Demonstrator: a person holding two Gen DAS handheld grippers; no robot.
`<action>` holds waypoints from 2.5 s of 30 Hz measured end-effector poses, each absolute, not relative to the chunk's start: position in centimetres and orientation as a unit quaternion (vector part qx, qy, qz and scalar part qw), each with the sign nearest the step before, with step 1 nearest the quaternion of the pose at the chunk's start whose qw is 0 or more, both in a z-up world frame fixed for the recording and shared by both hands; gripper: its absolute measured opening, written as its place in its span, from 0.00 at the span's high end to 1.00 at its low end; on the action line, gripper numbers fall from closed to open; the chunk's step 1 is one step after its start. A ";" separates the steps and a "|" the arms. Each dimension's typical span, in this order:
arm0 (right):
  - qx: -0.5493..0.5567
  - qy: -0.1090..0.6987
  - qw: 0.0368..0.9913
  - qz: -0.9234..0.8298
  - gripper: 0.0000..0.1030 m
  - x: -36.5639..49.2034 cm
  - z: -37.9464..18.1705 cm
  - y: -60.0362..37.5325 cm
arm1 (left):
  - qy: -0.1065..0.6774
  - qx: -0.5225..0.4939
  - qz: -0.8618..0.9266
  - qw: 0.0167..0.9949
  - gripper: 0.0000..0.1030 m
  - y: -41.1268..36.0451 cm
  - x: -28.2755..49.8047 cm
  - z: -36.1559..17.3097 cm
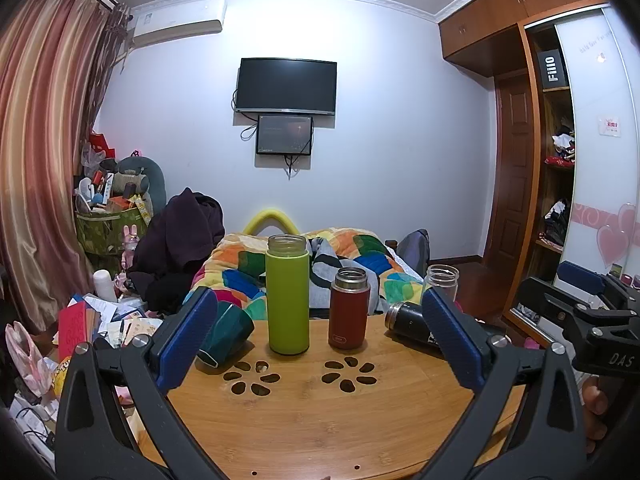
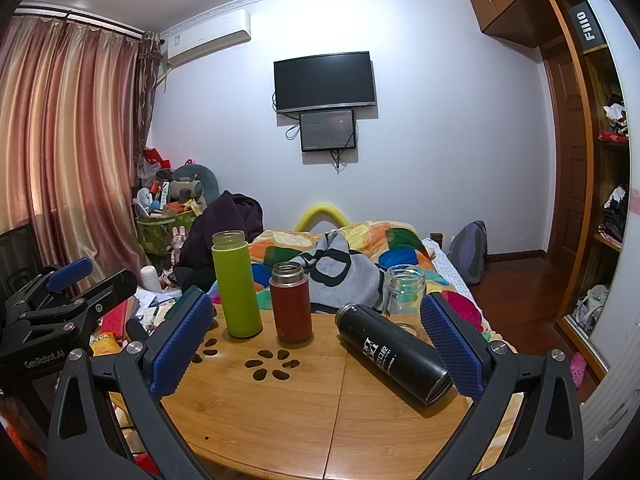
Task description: Flip cup upside down
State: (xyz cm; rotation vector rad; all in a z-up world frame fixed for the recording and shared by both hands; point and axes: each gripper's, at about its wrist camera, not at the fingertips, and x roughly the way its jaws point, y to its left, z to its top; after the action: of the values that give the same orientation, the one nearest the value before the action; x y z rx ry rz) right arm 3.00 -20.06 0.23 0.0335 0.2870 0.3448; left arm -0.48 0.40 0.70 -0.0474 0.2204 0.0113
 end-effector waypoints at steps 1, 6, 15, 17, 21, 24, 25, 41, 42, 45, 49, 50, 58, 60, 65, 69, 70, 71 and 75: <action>0.017 0.142 0.975 0.171 0.00 2.9 0.2 -20.2 | 0.110 -0.024 0.006 0.994 0.00 0.4 -0.5 0.7; 0.017 0.142 0.975 0.171 0.00 2.9 0.1 -20.1 | 0.110 -0.024 0.005 0.994 0.00 0.4 -0.5 0.7; 0.018 0.142 0.974 0.174 0.00 2.2 1.0 -19.9 | 0.110 -0.024 0.005 0.994 0.00 0.4 -0.5 0.7; 0.018 0.142 0.974 0.174 0.00 2.1 1.0 -19.8 | 0.110 -0.024 0.005 0.994 0.00 0.5 -0.5 0.7; 0.017 0.142 0.974 0.174 0.00 2.1 1.0 -19.8 | 0.110 -0.024 0.005 0.994 0.00 0.5 -0.5 0.7; 0.018 0.142 0.974 0.174 0.00 2.1 0.9 -19.8 | 0.110 -0.024 0.005 0.994 0.00 0.5 -0.5 0.7; 0.018 0.142 0.974 0.174 0.00 2.2 0.9 -19.8 | 0.110 -0.024 0.006 0.994 0.00 0.5 -0.5 0.7; 0.028 0.151 0.973 0.171 0.00 2.6 -0.1 -20.7 | 0.139 -0.027 -0.010 0.990 0.00 0.1 1.3 -1.0; 0.029 0.152 0.973 0.171 0.00 3.0 -0.3 -21.0 | 0.150 -0.030 -0.017 0.988 0.00 0.0 2.2 -1.2; 0.036 0.165 0.972 0.164 0.00 3.8 -1.0 -21.9 | 0.185 -0.033 -0.032 0.982 0.00 -0.6 5.3 -2.3; 0.039 0.183 0.971 0.150 0.00 4.8 -2.3 -23.2 | 0.244 -0.032 -0.048 0.968 0.00 -1.7 10.3 -4.4; 0.041 0.186 0.970 0.148 0.00 5.0 -2.5 -23.6 | 0.265 -0.031 -0.052 0.962 0.00 -2.2 12.3 -5.0; 0.057 0.219 0.965 0.133 0.00 7.1 -5.0 -26.6 | 0.340 -0.022 -0.023 0.940 0.06 -3.8 21.3 -8.7; 0.062 0.227 0.963 0.132 0.00 7.4 -5.7 -27.1 | 0.352 -0.025 -0.016 0.936 0.13 -4.0 22.6 -9.3; 0.073 0.243 0.958 0.135 0.00 8.3 -6.6 -27.6 | 0.371 -0.032 -0.006 0.928 0.33 -4.1 24.3 -10.4; 0.068 0.246 0.958 0.133 0.00 8.4 -6.8 -27.4 | 0.372 -0.020 -0.003 0.928 0.41 -4.3 23.9 -10.4; 0.066 0.246 0.958 0.133 0.00 8.3 -6.8 -27.3 | 0.372 -0.018 -0.005 0.928 0.41 -4.3 23.8 -10.3; 0.064 0.246 0.958 0.134 0.00 8.3 -6.8 -27.2 | 0.375 -0.015 -0.011 0.927 0.41 -4.3 23.4 -10.1; 0.056 0.245 0.959 0.135 0.00 8.1 -6.9 -26.8 | 0.390 -0.008 -0.045 0.920 0.41 -4.1 22.3 -9.6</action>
State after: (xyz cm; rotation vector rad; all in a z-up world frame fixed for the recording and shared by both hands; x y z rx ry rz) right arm 8.13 -26.76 -6.87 0.1131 0.4960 0.2743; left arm 22.25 -4.12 -9.57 -0.0170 0.8016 -0.0925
